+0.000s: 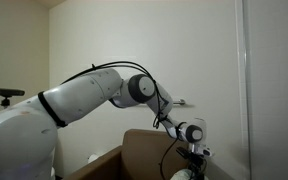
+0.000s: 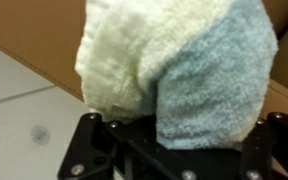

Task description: Use the white towel to wipe the right armrest of the sofa.

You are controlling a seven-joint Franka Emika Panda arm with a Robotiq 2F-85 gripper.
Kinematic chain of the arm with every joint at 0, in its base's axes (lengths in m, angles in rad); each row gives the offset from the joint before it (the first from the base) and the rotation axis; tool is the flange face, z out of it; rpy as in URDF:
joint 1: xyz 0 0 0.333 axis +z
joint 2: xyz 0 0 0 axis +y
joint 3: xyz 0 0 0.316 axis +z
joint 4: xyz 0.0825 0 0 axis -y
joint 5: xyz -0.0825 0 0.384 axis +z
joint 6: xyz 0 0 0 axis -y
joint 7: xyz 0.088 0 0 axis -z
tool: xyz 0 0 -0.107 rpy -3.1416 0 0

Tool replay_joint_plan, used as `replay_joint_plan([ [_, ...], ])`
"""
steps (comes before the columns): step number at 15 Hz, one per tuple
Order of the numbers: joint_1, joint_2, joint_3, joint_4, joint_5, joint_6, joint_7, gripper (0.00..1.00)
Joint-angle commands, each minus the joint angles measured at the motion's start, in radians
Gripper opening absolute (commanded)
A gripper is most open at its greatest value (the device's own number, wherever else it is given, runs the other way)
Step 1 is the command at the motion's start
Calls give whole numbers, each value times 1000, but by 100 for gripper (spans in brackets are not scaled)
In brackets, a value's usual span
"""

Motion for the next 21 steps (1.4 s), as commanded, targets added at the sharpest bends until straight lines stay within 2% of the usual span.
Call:
replay_joint_plan([
  [1, -8, -107, 1, -228, -12, 22, -46, 11],
  [9, -8, -273, -54, -569, 15, 57, -2, 10],
  [14, 2, -385, -83, -813, 29, 167, 3, 10],
  [17, 4, -376, -85, -834, 24, 212, 20, 10],
  [21, -5, -312, -70, -730, 29, 204, 34, 10],
])
